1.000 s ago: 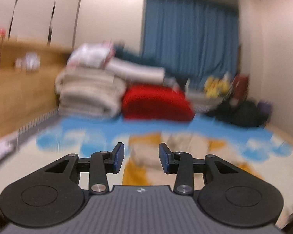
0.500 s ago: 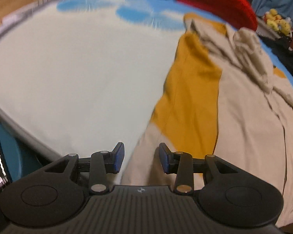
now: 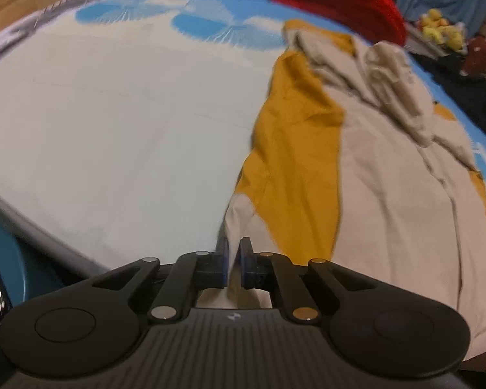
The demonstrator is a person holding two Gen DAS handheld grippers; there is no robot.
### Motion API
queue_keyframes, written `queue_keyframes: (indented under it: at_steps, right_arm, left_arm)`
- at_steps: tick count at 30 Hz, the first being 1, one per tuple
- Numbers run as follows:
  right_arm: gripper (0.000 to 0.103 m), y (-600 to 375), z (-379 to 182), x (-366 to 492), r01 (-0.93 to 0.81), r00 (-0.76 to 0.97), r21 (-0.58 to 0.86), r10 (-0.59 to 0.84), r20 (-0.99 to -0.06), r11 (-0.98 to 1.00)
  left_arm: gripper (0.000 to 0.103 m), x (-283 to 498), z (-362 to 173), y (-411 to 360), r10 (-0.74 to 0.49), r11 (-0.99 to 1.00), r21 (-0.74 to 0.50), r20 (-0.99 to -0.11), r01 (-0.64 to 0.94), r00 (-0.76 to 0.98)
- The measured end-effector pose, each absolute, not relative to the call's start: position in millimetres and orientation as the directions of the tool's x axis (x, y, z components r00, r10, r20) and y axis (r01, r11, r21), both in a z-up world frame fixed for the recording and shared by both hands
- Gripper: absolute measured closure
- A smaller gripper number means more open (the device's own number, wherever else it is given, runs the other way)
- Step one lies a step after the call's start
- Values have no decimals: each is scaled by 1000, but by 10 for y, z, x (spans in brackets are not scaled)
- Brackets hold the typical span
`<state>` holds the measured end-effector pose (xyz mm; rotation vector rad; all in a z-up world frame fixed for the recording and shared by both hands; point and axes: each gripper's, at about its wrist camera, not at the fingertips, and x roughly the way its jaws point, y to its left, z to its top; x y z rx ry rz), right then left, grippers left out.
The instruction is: Fold large clothes
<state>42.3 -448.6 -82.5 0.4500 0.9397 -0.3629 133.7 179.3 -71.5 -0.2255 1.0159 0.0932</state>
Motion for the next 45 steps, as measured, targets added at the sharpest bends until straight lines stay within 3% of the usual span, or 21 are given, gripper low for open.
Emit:
queue_keyframes:
  at_steps: [6,9,12,15,21,26,31,34,35,37,45]
  right_arm:
    - [81,-4424,-884,451,474,511,177,-105,-853,863]
    - [82,-4385,-874,459,453,510,157,-111,-853,878]
    - [100,-4403,-810,426,445,544,189,-97,-833,876]
    - [101,-4408,-737,396,435,585,227,-82,-807,871]
    - [82,-4366,-863,431,444,521,200,-70,-851,873]
    - [82,-4281,-869,441,415,508,147,-95,-856,898]
    - [83,-4280,-870,426,422,504,133,-109,-857,897]
    - [84,-4245,-870,429,408,504,116,-117,-856,905]
    - [86,-4234,-867,430,401,506,110,-119,-855,909]
    - [96,-4217,-841,438,388,516,109,-118,-848,915]
    - [101,-4202,-468,348,362,641,191,-95,-761,912]
  left_arm:
    - [93,1336,-794,1762,-17,977,-119,-871,-178,491]
    - [96,1318,-781,1771,-16,977,-120,-865,-177,501]
    - [100,1271,-676,1741,-29,980,-128,-842,-149,539]
    - [99,1264,-655,1771,-52,975,-158,-841,-153,539]
    - [92,1287,-810,1846,-80,961,-194,-879,-199,471]
    - [83,1273,-799,1830,-33,968,-147,-878,-203,478]
    - [81,1268,-804,1778,-7,975,-113,-877,-192,481]
    - [84,1269,-814,1711,-2,984,-88,-876,-155,482]
    - [95,1266,-811,1685,-1,988,-77,-875,-137,485]
    - [100,1250,-784,1637,6,992,-57,-866,-111,501]
    - [102,1146,-320,1564,-31,996,-76,-797,-49,603]
